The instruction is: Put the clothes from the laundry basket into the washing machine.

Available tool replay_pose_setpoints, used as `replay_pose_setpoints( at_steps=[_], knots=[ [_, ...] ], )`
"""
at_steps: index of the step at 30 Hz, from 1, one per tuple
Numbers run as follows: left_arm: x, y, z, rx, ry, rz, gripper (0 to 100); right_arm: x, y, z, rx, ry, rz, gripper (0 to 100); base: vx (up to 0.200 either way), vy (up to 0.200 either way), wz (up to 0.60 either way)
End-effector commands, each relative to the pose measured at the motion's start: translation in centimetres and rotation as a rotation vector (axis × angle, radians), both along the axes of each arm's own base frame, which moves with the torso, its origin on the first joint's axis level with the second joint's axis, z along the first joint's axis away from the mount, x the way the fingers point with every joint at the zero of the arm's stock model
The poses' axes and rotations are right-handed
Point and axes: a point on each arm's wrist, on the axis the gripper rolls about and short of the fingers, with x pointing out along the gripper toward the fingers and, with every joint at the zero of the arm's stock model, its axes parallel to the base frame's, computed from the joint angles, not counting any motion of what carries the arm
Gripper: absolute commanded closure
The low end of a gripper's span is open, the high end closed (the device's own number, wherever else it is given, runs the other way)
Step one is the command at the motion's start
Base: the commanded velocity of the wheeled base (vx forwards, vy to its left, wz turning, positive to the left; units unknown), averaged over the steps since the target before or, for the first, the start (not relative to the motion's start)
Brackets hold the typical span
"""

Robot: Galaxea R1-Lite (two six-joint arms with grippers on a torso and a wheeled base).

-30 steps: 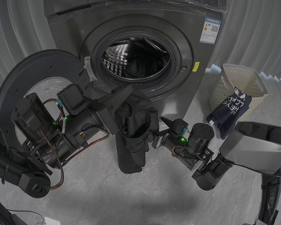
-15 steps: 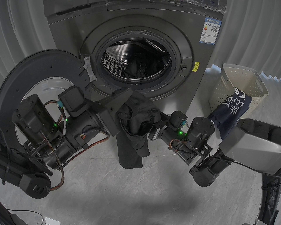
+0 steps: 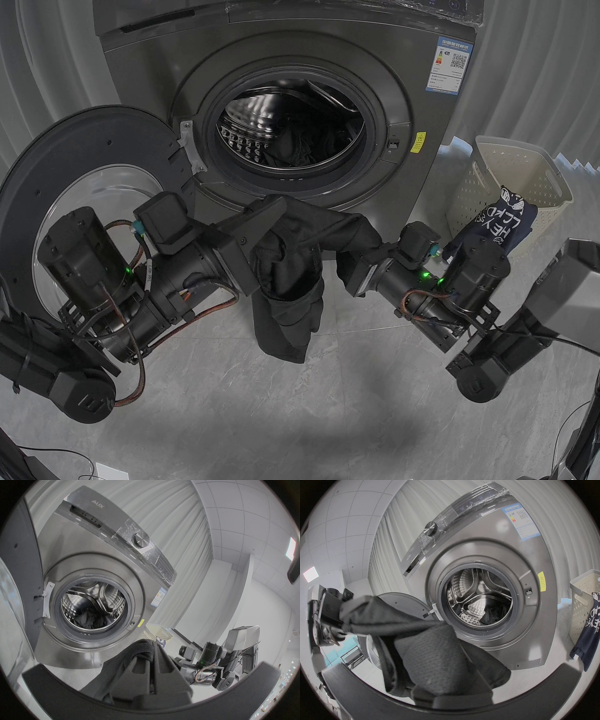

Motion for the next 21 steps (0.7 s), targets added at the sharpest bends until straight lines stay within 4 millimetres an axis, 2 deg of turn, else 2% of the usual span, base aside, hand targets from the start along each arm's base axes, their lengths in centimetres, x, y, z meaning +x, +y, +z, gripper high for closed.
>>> replay_pose_setpoints(
  at_steps=[1, 2, 3, 8, 15, 17, 21],
  knots=[
    [0.2, -0.3, -0.8, 0.006, 0.048, -0.02, 100, -2.3, -1.4, 2.2, 0.017, -0.029, 0.018, 100, 0.0, 0.0, 0.0],
    [0.1, -0.3, -0.9, 0.01, 0.056, -0.028, 100, -2.5, -1.4, 2.2, 0.017, -0.028, 0.023, 100, 0.0, 0.0, 0.0],
    [0.1, -0.3, -1.0, 0.015, 0.06, -0.04, 0, -2.7, -1.3, 2.3, 0.018, -0.029, 0.029, 100, 0.0, 0.0, 0.0],
    [0.3, -0.3, -1.7, 0.0, 0.122, -0.05, 0, -3.1, -1.3, 2.6, 0.023, -0.036, 0.038, 100, 0.0, 0.0, 0.0],
    [0.6, 1.0, -4.9, 0.057, 0.234, -0.016, 0, -2.6, -0.8, 4.0, 0.056, -0.071, 0.028, 100, 0.0, 0.0, 0.0],
    [0.6, 1.6, -6.3, 0.082, 0.271, 0.004, 0, -2.2, -0.4, 5.0, 0.079, -0.096, 0.026, 100, 0.0, 0.0, 0.0],
    [0.6, 1.9, -7.8, 0.104, 0.303, 0.015, 0, -2.0, -0.2, 5.4, 0.08, -0.093, 0.021, 100, 0.0, 0.0, 0.0]
  ],
)
